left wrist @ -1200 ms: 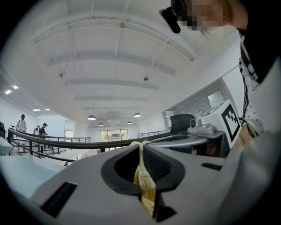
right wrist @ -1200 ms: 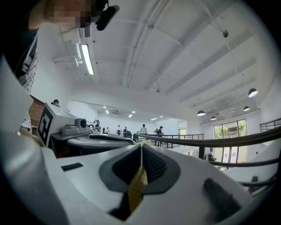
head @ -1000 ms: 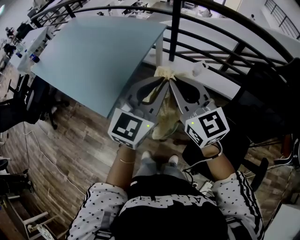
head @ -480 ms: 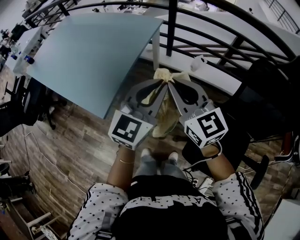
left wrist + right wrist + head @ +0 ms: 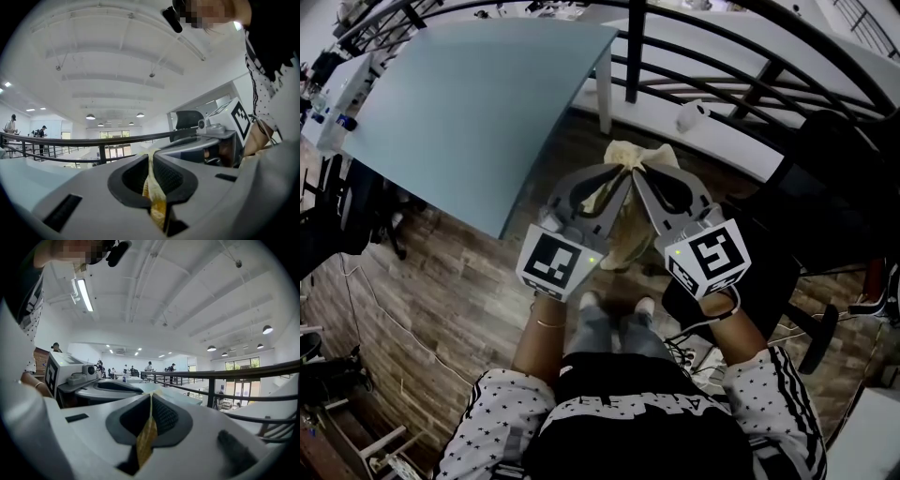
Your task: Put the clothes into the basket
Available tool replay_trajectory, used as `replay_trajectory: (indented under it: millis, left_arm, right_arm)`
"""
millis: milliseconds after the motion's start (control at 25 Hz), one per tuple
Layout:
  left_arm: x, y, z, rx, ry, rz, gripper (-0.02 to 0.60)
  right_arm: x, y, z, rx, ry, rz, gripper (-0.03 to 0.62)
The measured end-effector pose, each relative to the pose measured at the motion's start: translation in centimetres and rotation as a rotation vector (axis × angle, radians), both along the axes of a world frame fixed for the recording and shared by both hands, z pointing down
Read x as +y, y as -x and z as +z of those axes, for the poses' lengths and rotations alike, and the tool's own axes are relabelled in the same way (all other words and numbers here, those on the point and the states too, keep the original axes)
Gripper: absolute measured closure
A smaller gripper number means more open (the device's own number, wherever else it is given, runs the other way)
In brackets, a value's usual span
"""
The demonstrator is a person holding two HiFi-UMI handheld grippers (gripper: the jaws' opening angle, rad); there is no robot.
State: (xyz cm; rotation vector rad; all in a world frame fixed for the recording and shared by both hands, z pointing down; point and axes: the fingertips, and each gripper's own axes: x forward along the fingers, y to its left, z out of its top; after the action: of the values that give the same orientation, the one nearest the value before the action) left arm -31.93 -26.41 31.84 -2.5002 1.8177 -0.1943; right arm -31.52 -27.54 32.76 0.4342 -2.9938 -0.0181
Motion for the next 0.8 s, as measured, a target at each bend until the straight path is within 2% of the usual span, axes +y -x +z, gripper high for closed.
replay_trajectory:
  millis: [800]
  left_arm:
    - [-1.0,1.0,4.8,0.019,0.075,0.016,0.543]
  right_arm:
    - [-0.8,0.9,4.6,0.085,0.038,0.007,0.563]
